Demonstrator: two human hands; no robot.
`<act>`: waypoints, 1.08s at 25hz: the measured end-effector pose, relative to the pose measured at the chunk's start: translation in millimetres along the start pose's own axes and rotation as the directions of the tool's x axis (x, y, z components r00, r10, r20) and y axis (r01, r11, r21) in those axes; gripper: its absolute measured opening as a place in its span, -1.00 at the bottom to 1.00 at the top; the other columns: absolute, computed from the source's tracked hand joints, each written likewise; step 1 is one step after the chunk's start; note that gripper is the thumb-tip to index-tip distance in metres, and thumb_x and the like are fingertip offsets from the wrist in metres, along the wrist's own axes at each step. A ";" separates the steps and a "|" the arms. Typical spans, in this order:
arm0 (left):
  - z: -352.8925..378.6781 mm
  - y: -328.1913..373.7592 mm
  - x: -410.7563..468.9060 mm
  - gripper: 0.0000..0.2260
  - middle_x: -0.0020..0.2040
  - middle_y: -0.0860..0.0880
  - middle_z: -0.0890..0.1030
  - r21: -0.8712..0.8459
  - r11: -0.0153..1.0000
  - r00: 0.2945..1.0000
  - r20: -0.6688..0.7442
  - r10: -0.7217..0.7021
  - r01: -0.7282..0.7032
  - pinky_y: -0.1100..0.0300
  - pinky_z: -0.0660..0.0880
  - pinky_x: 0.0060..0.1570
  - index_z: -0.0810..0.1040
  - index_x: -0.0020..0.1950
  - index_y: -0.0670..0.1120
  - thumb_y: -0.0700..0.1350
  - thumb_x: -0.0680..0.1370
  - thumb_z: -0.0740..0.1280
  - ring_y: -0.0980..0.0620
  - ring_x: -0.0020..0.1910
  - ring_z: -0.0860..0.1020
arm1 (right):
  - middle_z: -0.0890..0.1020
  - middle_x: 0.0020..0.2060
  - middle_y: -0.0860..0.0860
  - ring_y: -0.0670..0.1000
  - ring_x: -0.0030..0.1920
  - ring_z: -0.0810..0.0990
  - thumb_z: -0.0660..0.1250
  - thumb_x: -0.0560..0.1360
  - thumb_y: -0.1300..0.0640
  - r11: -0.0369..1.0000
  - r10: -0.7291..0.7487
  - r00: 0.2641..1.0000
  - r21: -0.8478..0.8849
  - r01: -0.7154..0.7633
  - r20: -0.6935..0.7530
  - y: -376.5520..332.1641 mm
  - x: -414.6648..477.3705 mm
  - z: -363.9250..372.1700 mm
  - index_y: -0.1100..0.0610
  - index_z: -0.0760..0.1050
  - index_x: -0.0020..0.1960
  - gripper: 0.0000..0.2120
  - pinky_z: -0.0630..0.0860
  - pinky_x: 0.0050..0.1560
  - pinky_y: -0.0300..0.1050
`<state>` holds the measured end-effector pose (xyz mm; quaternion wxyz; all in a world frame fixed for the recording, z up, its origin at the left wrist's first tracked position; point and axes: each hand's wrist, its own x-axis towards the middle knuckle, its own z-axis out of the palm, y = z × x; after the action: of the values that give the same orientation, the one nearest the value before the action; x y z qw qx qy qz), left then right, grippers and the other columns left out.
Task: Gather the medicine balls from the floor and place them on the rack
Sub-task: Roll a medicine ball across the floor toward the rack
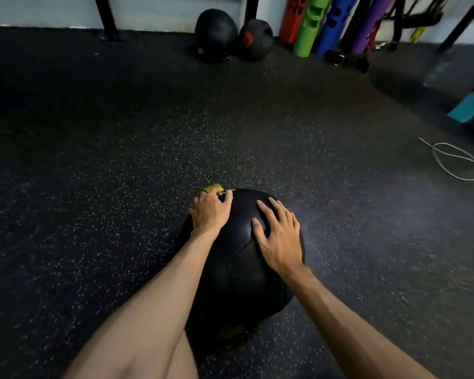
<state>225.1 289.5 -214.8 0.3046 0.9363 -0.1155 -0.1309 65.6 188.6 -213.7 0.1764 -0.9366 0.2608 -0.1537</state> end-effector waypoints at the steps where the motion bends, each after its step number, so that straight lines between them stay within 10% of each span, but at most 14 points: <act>1: 1.5 -0.3 2.5 -0.61 0.35 -0.11 0.52 -0.009 0.999 0.999 -0.012 0.044 -0.044 -0.17 0.35 0.35 0.50 0.34 0.03 0.19 0.63 0.14 -0.16 0.35 0.43 | 0.33 0.52 -0.08 -0.02 0.55 0.20 0.02 0.59 -0.29 1.000 0.012 1.000 -0.014 -0.012 0.011 0.9 10.2 1.3 -0.17 0.33 0.51 -0.46 0.15 0.53 0.12; 11: 20.5 -22.5 -38.0 -0.37 0.60 -0.10 0.19 0.157 0.940 0.924 -0.193 0.330 -0.302 -0.21 0.06 0.50 0.23 0.57 0.13 0.37 0.55 0.09 -0.13 0.59 0.11 | 0.62 0.22 0.10 0.19 0.26 0.54 0.10 0.54 -0.27 0.973 0.210 0.959 0.052 -0.224 0.189 -4.6 152.4 20.5 0.01 0.56 0.24 -0.50 0.42 0.30 0.20; 17: 7.1 -7.7 41.5 -0.39 0.59 -0.01 0.21 0.029 0.997 0.985 -0.152 0.081 -0.078 -0.29 0.16 0.47 0.20 0.53 0.32 0.41 0.51 0.19 -0.07 0.58 0.13 | 0.50 0.40 0.08 0.15 0.44 0.40 0.13 0.59 -0.20 0.984 0.083 0.950 0.125 -0.126 0.302 -14.6 202.8 39.3 0.01 0.47 0.40 -0.51 0.26 0.46 0.24; 22: -19.8 -9.7 151.8 -0.32 0.44 -0.05 0.46 -0.143 0.967 0.974 -0.058 -0.221 0.211 -0.16 0.36 0.39 0.43 0.44 0.22 0.51 0.40 0.23 -0.14 0.42 0.41 | 0.29 0.55 -0.03 -0.01 0.59 0.14 0.07 0.60 -0.27 0.976 -0.157 0.987 0.156 0.152 0.021 5.4 165.1 56.0 -0.09 0.29 0.54 -0.44 0.08 0.56 0.13; 27: -18.0 -6.8 157.0 -0.51 0.39 -0.05 0.51 -0.299 0.945 0.940 -0.262 -0.219 0.136 -0.09 0.36 0.40 0.50 0.41 0.06 0.28 0.59 0.18 -0.07 0.39 0.45 | 0.42 0.47 -0.02 0.01 0.52 0.28 0.08 0.59 -0.27 0.976 -0.091 0.996 0.201 0.088 0.006 -16.1 238.0 73.2 -0.07 0.43 0.45 -0.47 0.16 0.52 0.15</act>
<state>379.1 258.1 -232.2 0.4327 0.9002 0.0357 -0.0336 294.8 90.7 -225.6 0.2649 -0.9260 0.2000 -0.1800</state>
